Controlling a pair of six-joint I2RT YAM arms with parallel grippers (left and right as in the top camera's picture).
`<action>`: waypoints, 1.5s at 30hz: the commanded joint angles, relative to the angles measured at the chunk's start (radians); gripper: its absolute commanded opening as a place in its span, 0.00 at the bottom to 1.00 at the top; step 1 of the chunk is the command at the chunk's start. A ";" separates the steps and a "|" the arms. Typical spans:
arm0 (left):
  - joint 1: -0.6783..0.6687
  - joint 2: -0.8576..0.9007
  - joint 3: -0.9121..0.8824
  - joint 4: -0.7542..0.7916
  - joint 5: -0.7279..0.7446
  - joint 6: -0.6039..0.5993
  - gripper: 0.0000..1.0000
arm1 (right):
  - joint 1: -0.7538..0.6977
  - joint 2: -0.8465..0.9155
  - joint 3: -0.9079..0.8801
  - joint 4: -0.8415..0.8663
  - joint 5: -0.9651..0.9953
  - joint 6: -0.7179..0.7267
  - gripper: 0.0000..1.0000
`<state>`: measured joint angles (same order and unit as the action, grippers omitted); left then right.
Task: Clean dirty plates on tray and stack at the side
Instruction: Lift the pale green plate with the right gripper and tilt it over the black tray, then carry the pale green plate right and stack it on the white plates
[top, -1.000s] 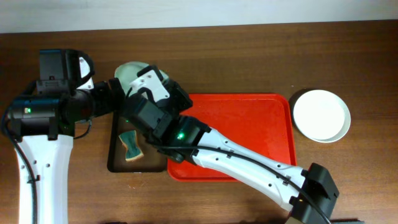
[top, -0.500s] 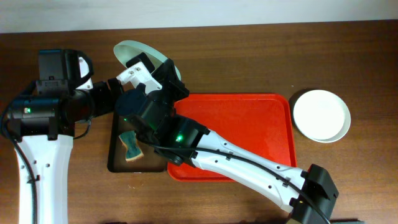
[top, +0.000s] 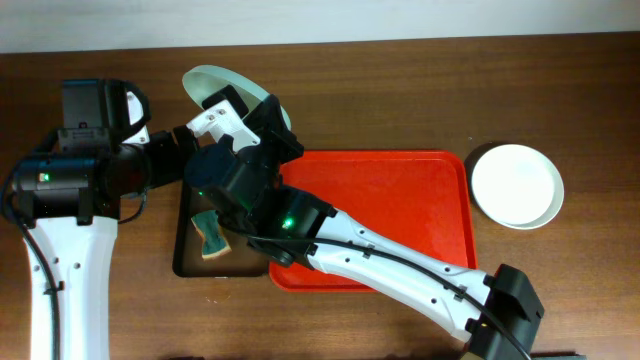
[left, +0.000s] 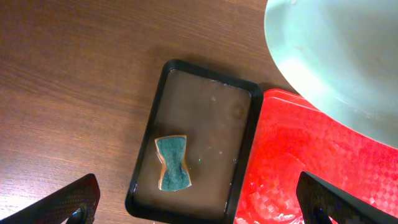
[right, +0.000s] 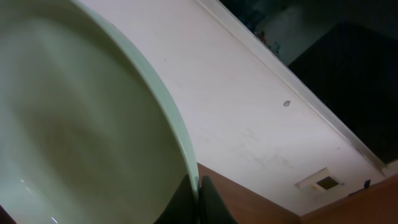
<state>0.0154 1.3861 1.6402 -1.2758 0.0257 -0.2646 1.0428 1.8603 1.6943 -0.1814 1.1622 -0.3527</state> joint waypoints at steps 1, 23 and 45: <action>0.000 -0.006 0.009 0.002 0.008 0.008 0.99 | 0.023 -0.025 0.028 -0.006 -0.002 0.063 0.04; 0.000 -0.006 0.009 0.001 0.008 0.008 0.99 | -0.789 -0.104 -0.040 -0.768 -1.344 0.885 0.04; 0.000 -0.006 0.009 -0.001 0.008 0.008 0.99 | -1.623 -0.102 -0.395 -0.813 -1.205 0.741 0.63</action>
<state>0.0154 1.3861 1.6402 -1.2758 0.0269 -0.2646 -0.5903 1.7752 1.3048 -0.9985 -0.0498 0.3882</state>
